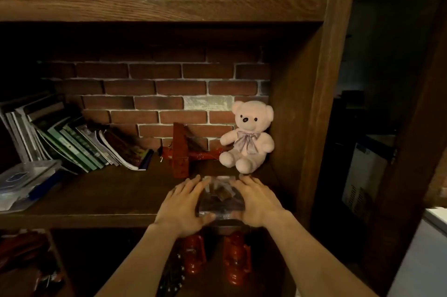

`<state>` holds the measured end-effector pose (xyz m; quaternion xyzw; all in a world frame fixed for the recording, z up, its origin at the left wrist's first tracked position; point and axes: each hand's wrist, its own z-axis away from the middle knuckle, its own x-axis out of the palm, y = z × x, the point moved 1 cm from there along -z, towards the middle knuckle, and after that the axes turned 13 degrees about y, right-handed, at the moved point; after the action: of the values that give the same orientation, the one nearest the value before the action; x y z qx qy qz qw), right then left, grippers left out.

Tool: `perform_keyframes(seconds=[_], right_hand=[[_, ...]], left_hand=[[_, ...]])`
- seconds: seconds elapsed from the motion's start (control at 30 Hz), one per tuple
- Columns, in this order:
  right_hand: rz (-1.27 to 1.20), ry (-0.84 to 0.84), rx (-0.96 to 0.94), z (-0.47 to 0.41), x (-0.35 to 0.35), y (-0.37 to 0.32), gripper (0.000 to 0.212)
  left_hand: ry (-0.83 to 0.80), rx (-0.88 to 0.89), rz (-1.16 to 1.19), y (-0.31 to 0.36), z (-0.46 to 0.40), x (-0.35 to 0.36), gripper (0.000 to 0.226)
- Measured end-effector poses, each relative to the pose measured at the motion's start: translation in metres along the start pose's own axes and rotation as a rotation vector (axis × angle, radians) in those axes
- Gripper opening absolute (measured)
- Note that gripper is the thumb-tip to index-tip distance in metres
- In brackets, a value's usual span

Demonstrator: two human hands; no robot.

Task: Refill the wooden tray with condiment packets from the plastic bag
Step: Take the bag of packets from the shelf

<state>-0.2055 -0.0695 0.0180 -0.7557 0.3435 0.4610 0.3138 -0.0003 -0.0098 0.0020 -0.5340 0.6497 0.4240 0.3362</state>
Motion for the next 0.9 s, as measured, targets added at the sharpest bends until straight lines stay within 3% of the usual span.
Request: perform_keyframes(seconds=[0.33, 0.7, 0.9], right_hand=[[0.07, -0.11, 0.028, 0.004, 0.045, -0.001, 0.096], [0.131, -0.064, -0.024, 0.002, 0.057, -0.007, 0.053], [0.051, -0.011, -0.001, 0.001, 0.047, -0.01, 0.023]], left_hand=[[-0.102, 0.13, -0.036, -0.012, 0.002, 0.043, 0.102], [-0.112, 0.19, -0.049, -0.015, -0.008, 0.049, 0.052], [-0.252, 0.221, -0.133, -0.012, -0.007, 0.043, 0.083]])
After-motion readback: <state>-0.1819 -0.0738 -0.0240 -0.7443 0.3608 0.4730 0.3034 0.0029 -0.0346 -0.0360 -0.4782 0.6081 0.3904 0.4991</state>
